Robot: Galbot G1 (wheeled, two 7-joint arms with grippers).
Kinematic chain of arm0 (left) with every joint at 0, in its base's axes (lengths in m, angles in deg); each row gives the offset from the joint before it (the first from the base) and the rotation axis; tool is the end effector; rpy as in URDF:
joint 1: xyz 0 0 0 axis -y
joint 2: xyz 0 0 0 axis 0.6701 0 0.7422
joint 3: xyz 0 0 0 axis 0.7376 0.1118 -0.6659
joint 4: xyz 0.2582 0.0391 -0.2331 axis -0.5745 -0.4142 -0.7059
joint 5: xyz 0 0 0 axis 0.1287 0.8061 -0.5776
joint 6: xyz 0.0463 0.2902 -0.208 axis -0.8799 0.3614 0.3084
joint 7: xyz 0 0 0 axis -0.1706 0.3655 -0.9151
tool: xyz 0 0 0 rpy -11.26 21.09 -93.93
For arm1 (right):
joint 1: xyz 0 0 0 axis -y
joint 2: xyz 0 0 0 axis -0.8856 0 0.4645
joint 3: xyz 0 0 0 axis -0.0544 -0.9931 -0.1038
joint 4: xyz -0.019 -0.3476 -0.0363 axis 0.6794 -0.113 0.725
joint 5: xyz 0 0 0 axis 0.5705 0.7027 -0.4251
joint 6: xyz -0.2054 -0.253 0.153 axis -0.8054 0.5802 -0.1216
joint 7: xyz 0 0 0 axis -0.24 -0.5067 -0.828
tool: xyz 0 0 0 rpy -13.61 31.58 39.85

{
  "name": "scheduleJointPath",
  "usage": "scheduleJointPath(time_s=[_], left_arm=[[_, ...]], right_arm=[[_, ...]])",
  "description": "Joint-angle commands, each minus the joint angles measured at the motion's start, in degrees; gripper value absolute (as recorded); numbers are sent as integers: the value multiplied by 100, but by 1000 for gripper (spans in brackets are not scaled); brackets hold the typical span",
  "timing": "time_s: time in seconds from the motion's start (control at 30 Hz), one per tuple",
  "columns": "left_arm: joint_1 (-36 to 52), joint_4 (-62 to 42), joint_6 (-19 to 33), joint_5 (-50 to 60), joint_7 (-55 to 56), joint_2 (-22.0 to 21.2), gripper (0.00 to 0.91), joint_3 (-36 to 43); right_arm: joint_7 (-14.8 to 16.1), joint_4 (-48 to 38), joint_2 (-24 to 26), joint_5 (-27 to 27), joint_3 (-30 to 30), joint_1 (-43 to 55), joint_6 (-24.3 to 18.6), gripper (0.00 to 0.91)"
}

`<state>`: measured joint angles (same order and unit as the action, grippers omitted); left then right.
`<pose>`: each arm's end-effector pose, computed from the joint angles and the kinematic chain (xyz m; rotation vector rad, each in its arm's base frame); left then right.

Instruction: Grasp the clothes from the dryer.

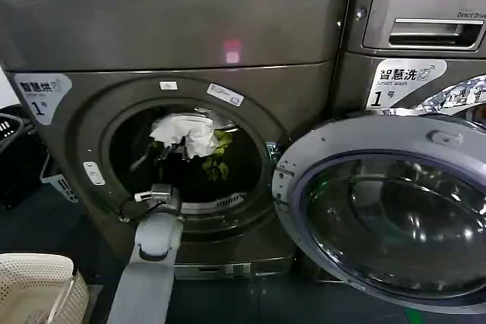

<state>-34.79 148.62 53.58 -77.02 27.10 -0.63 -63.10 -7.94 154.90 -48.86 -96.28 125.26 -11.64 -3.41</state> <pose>0.4245 0.0191 -0.2385 -0.0738 2.8299 0.2591 -0.0994 -0.3999 0.0626 1.2755 1.9923 -0.5307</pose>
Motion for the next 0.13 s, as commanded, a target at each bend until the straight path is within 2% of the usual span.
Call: scheduleJointPath(time_s=[0.03,0.13], left_arm=[[36,11,14,-22,6,-43,0,36],[88,-1,-22,-24,-2,-104,0,73]], right_arm=[[25,-57,-1,1,84,-21,35,907],[-1,-24,-3,8,88,-2,67,907]])
